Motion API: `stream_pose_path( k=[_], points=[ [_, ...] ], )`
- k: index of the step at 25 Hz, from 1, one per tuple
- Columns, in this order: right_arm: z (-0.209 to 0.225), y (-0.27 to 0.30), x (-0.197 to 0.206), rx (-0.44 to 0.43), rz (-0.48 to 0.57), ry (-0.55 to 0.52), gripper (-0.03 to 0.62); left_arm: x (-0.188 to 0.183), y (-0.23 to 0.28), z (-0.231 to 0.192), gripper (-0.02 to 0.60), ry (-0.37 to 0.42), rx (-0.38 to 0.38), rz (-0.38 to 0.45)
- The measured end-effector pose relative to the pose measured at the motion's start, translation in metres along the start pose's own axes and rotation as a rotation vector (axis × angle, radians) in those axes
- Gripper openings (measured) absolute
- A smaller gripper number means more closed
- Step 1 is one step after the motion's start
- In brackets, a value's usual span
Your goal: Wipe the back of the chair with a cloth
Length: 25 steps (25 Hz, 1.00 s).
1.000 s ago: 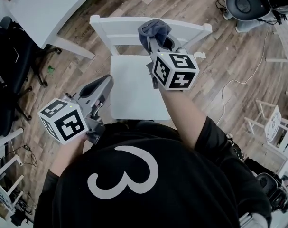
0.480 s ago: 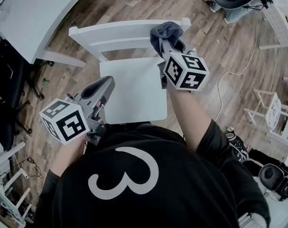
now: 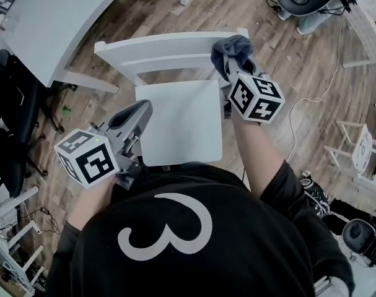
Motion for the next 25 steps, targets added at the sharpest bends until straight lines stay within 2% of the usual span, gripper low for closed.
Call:
stream_pose_path(
  k=[7,10,14,19,22,25],
  points=[
    [-0.015,-0.012,0.004,-0.042,-0.005,-0.014,0.051,0.002,-0.004,-0.017,0.013,-0.036,0.017,0.031],
    [-0.039,-0.018,0.012,-0.117,-0.009,-0.015,0.051,0.005,-0.011,-0.024,0.013,-0.059,0.018,0.027],
    [-0.085,-0.013,0.027,-0.244,-0.029,-0.01,0.051,0.003,-0.024,-0.04,0.014,-0.047,0.014,0.02],
    [-0.148,0.005,0.043,-0.405,-0.076,-0.041,0.051,0.001,-0.042,-0.059,0.014,-0.088,-0.008,0.027],
    [-0.179,0.017,0.05,-0.45,-0.087,-0.06,0.051,-0.005,-0.051,-0.068,0.013,-0.08,-0.019,0.029],
    [-0.199,0.029,0.059,-0.453,-0.106,-0.05,0.051,-0.01,-0.06,-0.072,0.014,-0.079,-0.013,0.025]
  ],
)
Point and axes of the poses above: the fingertips, and each gripper's own axes: y forward along the fingers, z to its right, x out of its underside, the point moved 10 cm from there along -y, backward along the fingers, and after that the axes turned 7 degrees about x, right-handed, at the moved point
